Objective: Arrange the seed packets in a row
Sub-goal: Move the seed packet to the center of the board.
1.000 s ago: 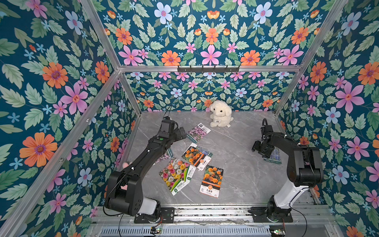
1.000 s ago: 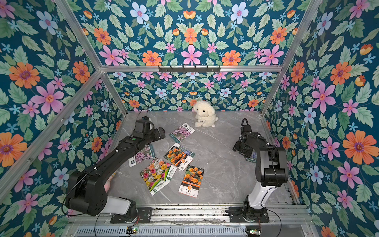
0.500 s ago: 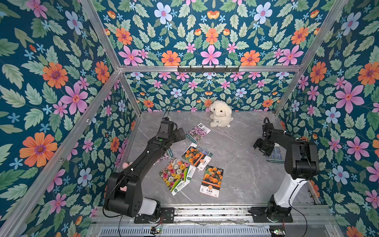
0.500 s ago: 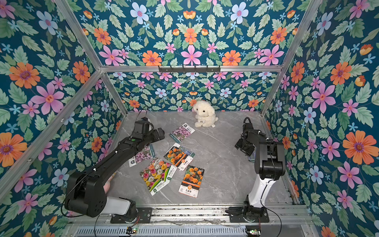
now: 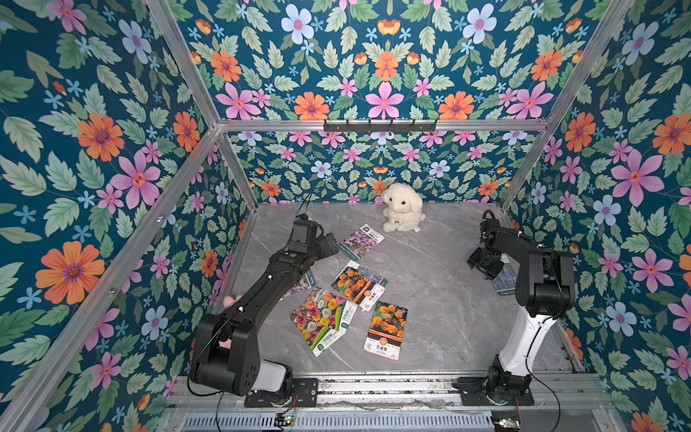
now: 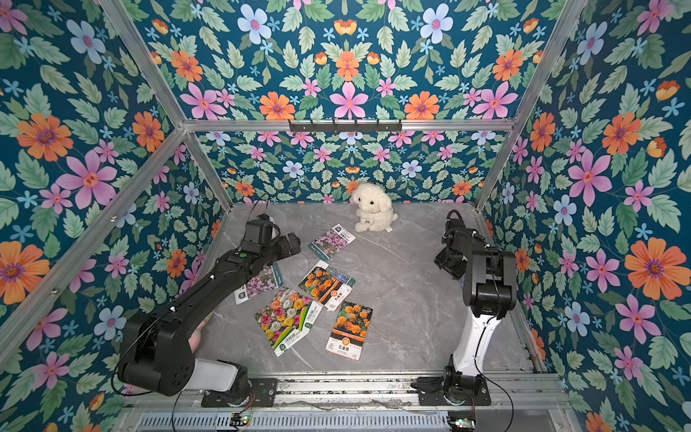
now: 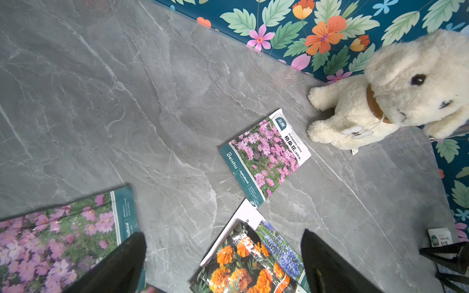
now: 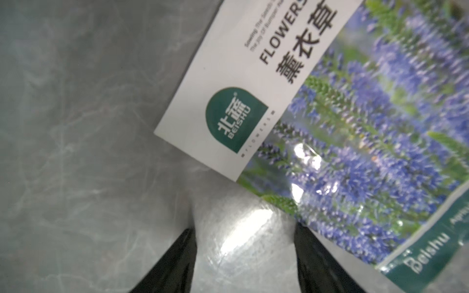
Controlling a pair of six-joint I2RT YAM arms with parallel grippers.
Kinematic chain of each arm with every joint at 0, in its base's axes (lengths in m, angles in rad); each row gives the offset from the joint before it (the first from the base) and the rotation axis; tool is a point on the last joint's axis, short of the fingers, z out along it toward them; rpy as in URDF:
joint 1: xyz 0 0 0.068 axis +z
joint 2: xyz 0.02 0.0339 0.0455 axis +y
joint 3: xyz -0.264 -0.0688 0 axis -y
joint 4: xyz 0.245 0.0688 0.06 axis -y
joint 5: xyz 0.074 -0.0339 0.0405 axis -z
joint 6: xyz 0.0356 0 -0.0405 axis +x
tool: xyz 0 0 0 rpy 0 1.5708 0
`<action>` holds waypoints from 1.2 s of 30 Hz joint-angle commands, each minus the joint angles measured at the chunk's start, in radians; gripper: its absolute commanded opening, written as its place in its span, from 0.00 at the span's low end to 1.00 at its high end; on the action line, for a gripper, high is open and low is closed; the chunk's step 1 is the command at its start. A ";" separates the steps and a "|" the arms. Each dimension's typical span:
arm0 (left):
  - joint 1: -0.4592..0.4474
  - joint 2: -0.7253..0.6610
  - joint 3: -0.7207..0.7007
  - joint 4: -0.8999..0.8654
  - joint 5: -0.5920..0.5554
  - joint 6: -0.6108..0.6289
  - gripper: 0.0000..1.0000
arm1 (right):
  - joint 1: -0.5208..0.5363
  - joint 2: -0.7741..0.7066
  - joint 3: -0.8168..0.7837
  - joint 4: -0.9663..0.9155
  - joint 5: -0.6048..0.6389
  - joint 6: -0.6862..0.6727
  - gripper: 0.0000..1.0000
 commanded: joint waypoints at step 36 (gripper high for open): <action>0.002 -0.008 -0.022 0.009 0.038 -0.017 1.00 | 0.007 -0.183 0.048 -0.093 -0.061 -0.100 0.67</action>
